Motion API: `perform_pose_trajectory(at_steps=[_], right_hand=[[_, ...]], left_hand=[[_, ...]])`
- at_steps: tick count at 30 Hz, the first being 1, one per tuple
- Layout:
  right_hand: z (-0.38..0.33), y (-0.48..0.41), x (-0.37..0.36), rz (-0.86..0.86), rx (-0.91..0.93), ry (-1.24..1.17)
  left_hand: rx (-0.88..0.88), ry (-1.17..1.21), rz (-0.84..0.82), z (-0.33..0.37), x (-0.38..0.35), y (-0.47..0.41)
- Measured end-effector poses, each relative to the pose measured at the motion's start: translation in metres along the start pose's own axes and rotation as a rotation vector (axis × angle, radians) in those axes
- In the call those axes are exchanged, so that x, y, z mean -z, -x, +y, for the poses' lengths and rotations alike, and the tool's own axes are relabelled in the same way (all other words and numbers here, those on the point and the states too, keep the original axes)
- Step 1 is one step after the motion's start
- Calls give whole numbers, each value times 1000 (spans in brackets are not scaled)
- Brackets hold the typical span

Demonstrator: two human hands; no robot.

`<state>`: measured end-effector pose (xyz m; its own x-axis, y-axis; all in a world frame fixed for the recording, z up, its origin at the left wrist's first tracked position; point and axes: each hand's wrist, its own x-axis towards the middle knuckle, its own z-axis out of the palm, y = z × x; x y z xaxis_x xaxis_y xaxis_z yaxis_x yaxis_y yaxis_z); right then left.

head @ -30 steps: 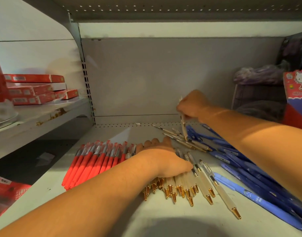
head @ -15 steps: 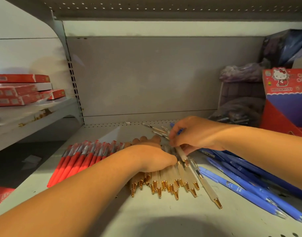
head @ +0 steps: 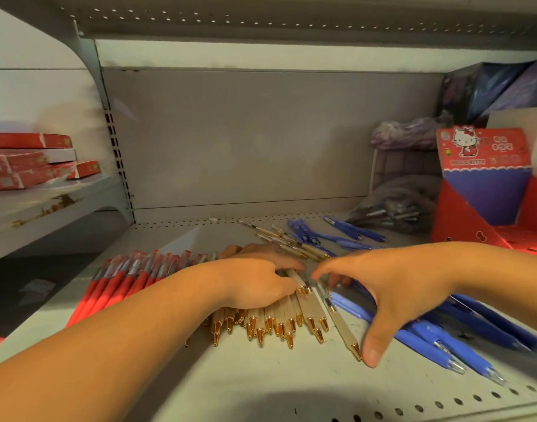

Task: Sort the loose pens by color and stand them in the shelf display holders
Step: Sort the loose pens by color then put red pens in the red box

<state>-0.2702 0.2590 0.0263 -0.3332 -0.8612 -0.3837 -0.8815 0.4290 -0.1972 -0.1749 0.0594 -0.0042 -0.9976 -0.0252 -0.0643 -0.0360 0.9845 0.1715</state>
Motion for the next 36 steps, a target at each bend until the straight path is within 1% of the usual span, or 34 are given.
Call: perform_pose_trajectory(at_steps=[2, 5, 7, 9, 13, 17, 21, 24, 26, 29, 32, 34, 36], right_hand=[[-1, 0, -2, 46, 11, 6], [0, 0, -5, 103, 27, -4], [1, 1, -8, 100, 56, -8], [1, 2, -11, 85, 77, -4], [2, -1, -13, 151, 128, 88], [5, -4, -16, 129, 133, 172], [5, -7, -17, 205, 140, 183], [6, -14, -14, 289, 132, 148], [6, -18, -13, 297, 121, 97], [3, -25, -6, 255, 136, -57], [4, -31, 13, 182, 110, -212], [8, -43, 29, 225, 71, -227], [12, -65, 41, 331, 17, -183]], left_hand=[[-41, 89, -59, 0, 1, 2], [-69, 134, -119, 0, 3, 6], [-64, 152, -100, 2, 5, 7], [-23, 140, -44, 4, 6, 8], [5, 18, 42, 6, 5, 7], [4, 41, -6, 9, 0, 6], [7, 35, 1, 8, 0, 5], [26, 3, 9, 6, 0, 4], [47, -15, 20, 5, -1, 3], [74, -62, 64, 2, 0, 2], [93, -54, 55, -1, 4, 2], [92, -18, 21, -2, 6, 4], [81, 11, -3, 0, 7, 4]])
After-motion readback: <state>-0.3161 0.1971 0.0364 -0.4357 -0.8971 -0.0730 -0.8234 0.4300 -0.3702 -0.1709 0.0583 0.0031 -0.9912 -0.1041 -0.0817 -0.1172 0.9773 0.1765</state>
